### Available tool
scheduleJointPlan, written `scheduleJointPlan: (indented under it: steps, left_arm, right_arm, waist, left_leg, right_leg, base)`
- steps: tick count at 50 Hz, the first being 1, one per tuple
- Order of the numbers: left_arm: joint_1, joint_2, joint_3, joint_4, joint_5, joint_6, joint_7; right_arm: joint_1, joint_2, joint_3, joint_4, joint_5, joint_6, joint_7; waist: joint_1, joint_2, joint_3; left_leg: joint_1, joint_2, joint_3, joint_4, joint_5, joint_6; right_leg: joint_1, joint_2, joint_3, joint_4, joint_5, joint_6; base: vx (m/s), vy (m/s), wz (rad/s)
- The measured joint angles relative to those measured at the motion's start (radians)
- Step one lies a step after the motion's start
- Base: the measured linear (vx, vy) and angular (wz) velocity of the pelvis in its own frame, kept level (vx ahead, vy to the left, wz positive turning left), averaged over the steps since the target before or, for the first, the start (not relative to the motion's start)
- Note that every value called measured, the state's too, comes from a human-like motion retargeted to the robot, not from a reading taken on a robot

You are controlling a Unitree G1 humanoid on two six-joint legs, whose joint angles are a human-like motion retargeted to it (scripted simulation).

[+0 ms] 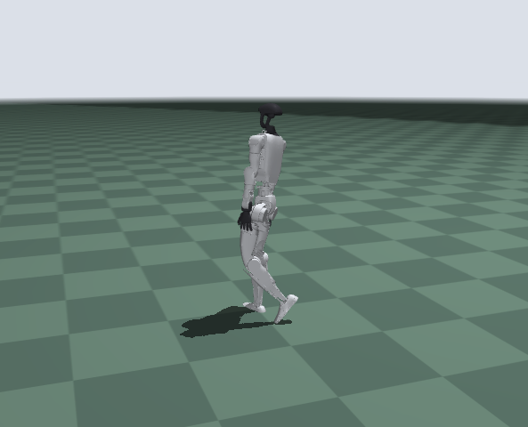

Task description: In place motions

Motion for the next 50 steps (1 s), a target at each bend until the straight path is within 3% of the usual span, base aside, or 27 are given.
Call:
scheduleJointPlan:
  steps: [5, 13, 17, 18, 20, 22, 28, 33, 40, 50]
  left_arm:
    - [0.029, -0.019, 0.036, 0.015, -0.035, -0.042, 0.066]
    - [0.019, -0.021, 0.021, 0.012, -0.006, -0.007, 0.030]
    - [0.017, -0.019, 0.018, -0.006, 0.008, 0.008, 0.004]
    - [0.017, -0.019, 0.018, -0.011, 0.013, 0.013, -0.006]
    - [0.022, -0.020, 0.017, -0.017, 0.026, 0.024, -0.029]
    - [0.018, -0.019, 0.021, -0.015, 0.041, 0.038, -0.063]
    - [-0.017, -0.017, 0.001, -0.033, 0.078, 0.050, -0.103]
    - [-0.009, -0.028, 0.002, -0.036, 0.071, 0.041, -0.101]
    - [-0.018, -0.021, 0.013, 0.005, 0.093, 0.049, -0.129]
    - [0.010, -0.020, 0.032, 0.026, 0.093, 0.048, -0.118]
  right_arm:
    - [-0.032, 0.004, 0.036, -0.051, -0.001, -0.017, 0.013]
    - [0.013, -0.015, 0.016, -0.002, 0.024, -0.031, 0.002]
    - [0.038, -0.036, 0.006, 0.103, 0.007, 0.001, -0.017]
    - [0.047, -0.042, 0.001, 0.126, 0.001, 0.010, -0.023]
    - [0.073, -0.052, -0.014, 0.163, -0.014, 0.024, -0.036]
    - [0.102, -0.059, -0.044, 0.184, -0.027, 0.033, -0.051]
    - [0.195, -0.047, -0.158, 0.195, 0.088, -0.008, -0.077]
    - [0.218, -0.043, -0.184, 0.211, 0.117, 0.036, -0.054]
    - [0.196, -0.018, -0.146, 0.135, 0.072, 0.013, -0.033]
    - [0.168, 0.007, -0.107, 0.032, 0.038, -0.011, -0.016]
  waist:
    - [0.001, -0.008, 0.037]
    - [0.036, 0.020, 0.087]
    - [0.034, 0.058, 0.104]
    - [0.026, 0.066, 0.103]
    - [-0.007, 0.078, 0.085]
    - [-0.078, 0.094, 0.051]
    - [-0.057, 0.051, 0.010]
    - [-0.052, 0.058, -0.044]
    - [-0.087, 0.082, -0.043]
    - [-0.036, 0.070, -0.031]
  left_leg:
    - [-0.082, 0.001, -0.060, -0.042, -0.153, 0.061]
    - [-0.081, -0.092, -0.251, -0.407, -0.286, -0.027]
    - [0.014, -0.076, -0.279, -0.582, -0.242, -0.082]
    - [0.043, -0.060, -0.250, -0.621, -0.204, -0.086]
    - [0.098, -0.054, -0.209, -0.692, -0.228, -0.072]
    - [0.101, -0.058, -0.247, -0.715, -0.215, -0.074]
    - [0.139, -0.095, -0.202, -0.770, -0.201, -0.073]
    - [0.137, -0.110, -0.169, -0.818, -0.198, -0.069]
    - [0.113, -0.106, -0.151, -0.817, -0.212, -0.063]
    - [0.057, -0.111, -0.136, -0.744, -0.252, -0.053]
  right_leg:
    - [0.007, 0.010, 0.096, 0.000, 0.020, -0.006]
    - [0.062, 0.095, 0.205, -0.016, 0.034, -0.010]
    - [0.115, 0.170, 0.247, -0.021, 0.030, -0.012]
    - [0.129, 0.187, 0.251, -0.024, 0.028, -0.013]
    - [0.155, 0.210, 0.247, -0.039, 0.026, -0.012]
    - [0.169, 0.219, 0.209, -0.063, 0.028, -0.009]
    - [0.188, 0.207, 0.252, -0.105, 0.053, -0.007]
    - [0.155, 0.209, 0.287, -0.115, 0.068, 0.003]
    - [0.120, 0.210, 0.306, -0.114, 0.086, 0.020]
    - [0.093, 0.185, 0.328, -0.113, 0.103, 0.042]
  base:
    - [-0.06, 0.04, -1.47]
    - [0.03, -0.02, -1.13]
    - [0.27, -0.06, -0.87]
    - [0.38, -0.08, -0.39]
    - [0.46, -0.08, 0.08]
    - [0.42, -0.05, 0.63]
    - [0.21, -0.07, -0.28]
    - [0.12, -0.06, -0.32]
    - [-0.03, -0.03, -0.10]
    - [-0.04, -0.05, -0.04]
